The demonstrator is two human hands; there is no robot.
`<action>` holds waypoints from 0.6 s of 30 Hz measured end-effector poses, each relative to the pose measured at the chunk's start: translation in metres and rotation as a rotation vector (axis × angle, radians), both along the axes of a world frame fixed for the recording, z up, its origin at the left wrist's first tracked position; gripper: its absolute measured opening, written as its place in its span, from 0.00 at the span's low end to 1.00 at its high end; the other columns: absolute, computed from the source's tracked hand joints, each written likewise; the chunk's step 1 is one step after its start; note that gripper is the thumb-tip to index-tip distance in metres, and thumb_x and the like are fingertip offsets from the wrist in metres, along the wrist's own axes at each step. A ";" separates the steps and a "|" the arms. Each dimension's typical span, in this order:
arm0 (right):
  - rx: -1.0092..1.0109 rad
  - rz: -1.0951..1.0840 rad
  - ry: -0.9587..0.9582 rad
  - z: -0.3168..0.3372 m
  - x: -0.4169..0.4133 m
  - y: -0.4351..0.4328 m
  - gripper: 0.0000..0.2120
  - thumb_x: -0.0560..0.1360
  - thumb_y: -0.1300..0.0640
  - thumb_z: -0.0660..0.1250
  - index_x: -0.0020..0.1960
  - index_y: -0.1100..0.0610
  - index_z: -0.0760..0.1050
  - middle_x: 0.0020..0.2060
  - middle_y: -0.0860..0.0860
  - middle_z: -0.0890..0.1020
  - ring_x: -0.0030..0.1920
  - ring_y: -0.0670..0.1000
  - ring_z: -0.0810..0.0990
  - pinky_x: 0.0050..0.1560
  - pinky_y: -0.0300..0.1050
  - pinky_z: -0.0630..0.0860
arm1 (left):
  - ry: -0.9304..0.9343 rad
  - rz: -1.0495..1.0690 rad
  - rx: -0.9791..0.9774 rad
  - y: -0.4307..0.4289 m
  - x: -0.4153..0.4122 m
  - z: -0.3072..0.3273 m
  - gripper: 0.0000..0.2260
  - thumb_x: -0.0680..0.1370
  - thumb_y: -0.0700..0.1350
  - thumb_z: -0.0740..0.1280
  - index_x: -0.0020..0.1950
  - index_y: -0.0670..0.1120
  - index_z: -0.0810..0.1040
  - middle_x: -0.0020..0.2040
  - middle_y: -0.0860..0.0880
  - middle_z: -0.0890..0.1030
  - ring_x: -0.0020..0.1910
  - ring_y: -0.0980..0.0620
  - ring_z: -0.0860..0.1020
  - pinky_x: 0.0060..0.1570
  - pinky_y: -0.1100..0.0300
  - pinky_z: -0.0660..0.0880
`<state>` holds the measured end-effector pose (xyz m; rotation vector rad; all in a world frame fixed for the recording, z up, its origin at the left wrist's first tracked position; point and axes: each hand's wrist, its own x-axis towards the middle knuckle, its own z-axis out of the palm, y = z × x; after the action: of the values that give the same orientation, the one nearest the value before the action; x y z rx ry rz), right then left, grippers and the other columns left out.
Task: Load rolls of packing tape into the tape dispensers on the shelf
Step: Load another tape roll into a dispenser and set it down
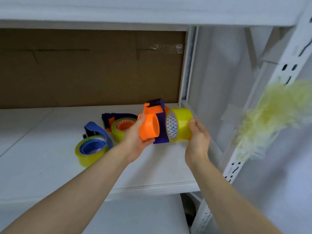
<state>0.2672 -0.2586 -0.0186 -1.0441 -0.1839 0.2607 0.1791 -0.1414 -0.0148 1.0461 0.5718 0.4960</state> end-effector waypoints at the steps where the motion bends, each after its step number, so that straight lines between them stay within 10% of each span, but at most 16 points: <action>1: 0.000 0.020 -0.005 -0.002 -0.005 0.003 0.07 0.78 0.61 0.61 0.45 0.53 0.76 0.39 0.46 0.79 0.40 0.44 0.77 0.38 0.31 0.74 | 0.006 -0.007 0.022 0.000 -0.002 -0.003 0.16 0.78 0.58 0.58 0.61 0.53 0.73 0.55 0.48 0.80 0.52 0.51 0.78 0.50 0.53 0.75; 9: -0.045 0.152 -0.023 -0.014 -0.029 0.020 0.14 0.77 0.59 0.63 0.63 0.58 0.74 0.55 0.53 0.81 0.56 0.51 0.79 0.52 0.41 0.76 | 0.129 0.115 0.351 -0.008 -0.009 -0.004 0.15 0.79 0.61 0.49 0.47 0.55 0.71 0.41 0.56 0.75 0.39 0.57 0.72 0.36 0.66 0.67; 18: -0.103 0.305 -0.185 -0.026 -0.041 0.024 0.14 0.74 0.59 0.65 0.60 0.52 0.75 0.57 0.52 0.81 0.59 0.51 0.79 0.57 0.44 0.78 | 0.034 0.061 0.164 -0.002 -0.015 -0.010 0.17 0.80 0.52 0.58 0.62 0.44 0.76 0.56 0.43 0.82 0.53 0.47 0.80 0.57 0.51 0.76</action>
<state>0.2259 -0.2344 -0.0451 -1.1420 -0.5034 0.4527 0.1642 -0.1432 -0.0249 1.1977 0.6020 0.5869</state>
